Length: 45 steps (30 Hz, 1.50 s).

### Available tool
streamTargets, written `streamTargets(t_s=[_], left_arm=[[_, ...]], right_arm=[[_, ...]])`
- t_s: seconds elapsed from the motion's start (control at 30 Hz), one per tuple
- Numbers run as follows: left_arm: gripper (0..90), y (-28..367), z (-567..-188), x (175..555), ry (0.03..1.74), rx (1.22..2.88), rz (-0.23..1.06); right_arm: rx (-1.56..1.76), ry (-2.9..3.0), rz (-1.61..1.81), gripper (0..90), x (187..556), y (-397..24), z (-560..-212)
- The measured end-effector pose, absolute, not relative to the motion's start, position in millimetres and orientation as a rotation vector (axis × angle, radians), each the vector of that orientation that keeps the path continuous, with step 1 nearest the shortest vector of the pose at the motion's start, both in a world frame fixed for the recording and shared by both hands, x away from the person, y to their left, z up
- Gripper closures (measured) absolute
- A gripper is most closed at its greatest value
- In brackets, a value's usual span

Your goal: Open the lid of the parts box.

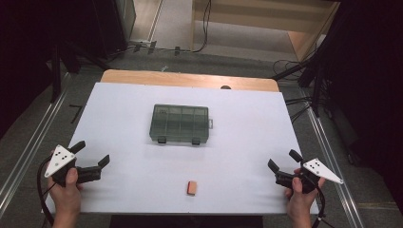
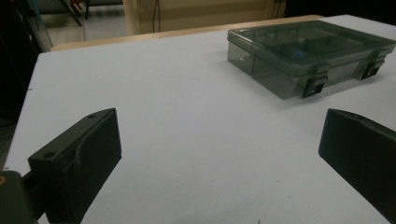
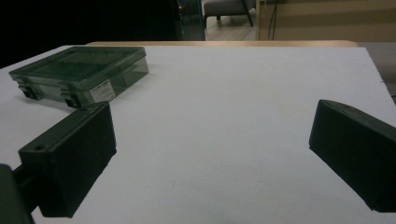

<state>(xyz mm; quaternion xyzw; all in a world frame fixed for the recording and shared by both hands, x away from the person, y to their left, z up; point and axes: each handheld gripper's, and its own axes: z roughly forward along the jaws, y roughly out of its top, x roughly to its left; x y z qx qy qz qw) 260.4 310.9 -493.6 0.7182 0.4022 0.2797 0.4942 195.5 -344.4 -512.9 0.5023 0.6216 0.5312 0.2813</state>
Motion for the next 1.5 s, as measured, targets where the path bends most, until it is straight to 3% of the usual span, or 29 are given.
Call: streamTargets(t_s=[0.27,0.6,1.5], left_arm=[[0.0,306.5,-491.4,265.8,1.015,1.726,0.693],[0.0,281.5,-486.9,288.1,1.004,1.736,0.605],[0.0,236.6,-489.7,325.9,0.937,1.757,0.460]], right_arm=[[1.324,1.700,1.415,0.0,201.2,-341.5,-512.8],[1.272,1.778,1.373,0.0,212.6,-324.8,-504.8],[1.136,1.957,1.493,0.0,287.4,-244.0,-476.8]])
